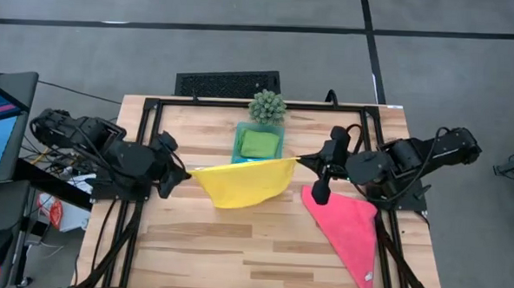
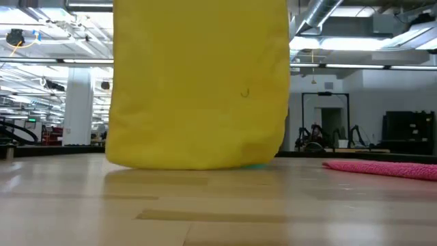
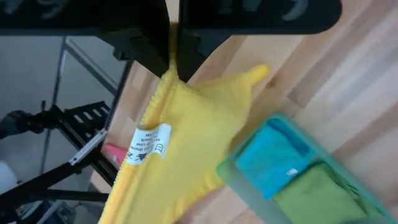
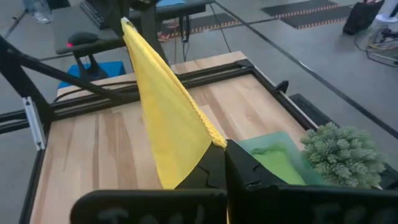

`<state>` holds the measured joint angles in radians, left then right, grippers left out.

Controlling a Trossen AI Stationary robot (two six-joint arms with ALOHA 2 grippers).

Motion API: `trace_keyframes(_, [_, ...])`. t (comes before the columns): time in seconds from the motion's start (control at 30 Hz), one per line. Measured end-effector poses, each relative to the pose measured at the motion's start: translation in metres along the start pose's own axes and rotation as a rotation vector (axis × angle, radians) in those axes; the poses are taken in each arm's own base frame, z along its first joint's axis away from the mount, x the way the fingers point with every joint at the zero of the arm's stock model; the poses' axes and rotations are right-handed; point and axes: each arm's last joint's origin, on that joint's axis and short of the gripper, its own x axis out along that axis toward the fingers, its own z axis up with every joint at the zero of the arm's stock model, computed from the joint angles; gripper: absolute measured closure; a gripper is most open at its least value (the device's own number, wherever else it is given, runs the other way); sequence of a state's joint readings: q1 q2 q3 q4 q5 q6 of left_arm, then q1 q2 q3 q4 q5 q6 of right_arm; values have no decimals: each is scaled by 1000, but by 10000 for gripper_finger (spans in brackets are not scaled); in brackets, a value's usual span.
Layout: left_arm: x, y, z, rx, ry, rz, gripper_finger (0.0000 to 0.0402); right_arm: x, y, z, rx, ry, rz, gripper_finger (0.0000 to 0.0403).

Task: Fold microfiber towels
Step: Fold the yellow micro fiber cloth

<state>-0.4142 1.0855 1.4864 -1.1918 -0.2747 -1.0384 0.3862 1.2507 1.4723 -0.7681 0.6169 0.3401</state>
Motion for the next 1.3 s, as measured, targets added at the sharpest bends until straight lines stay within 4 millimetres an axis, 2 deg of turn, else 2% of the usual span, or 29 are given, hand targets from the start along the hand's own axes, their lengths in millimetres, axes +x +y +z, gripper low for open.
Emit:
trace_keyframes(0.27, [-41,4,23,39,-128,62,401,2,-3,3,10,-27,-24,399])
trace_keyframes(0.37, [-43,4,25,57,-154,67,401,2,-3,5,15,-40,-24,399])
trace_keyframes(0.57, [-16,4,16,92,-54,173,401,4,4,1,11,-22,-12,399])
trace_keyframes(0.73, [9,-5,5,116,40,206,401,13,27,-11,4,35,23,399])
trace_keyframes(0.83, [21,-16,-9,118,111,200,401,11,47,-20,18,58,76,399])
trace_keyframes(1.03, [44,-47,-48,131,202,200,401,7,98,-52,47,149,165,398])
trace_keyframes(1.17, [68,-72,-77,141,222,177,401,12,133,-79,71,221,183,398])
trace_keyframes(1.3, [101,-96,-107,187,258,149,401,18,162,-110,104,304,189,398])
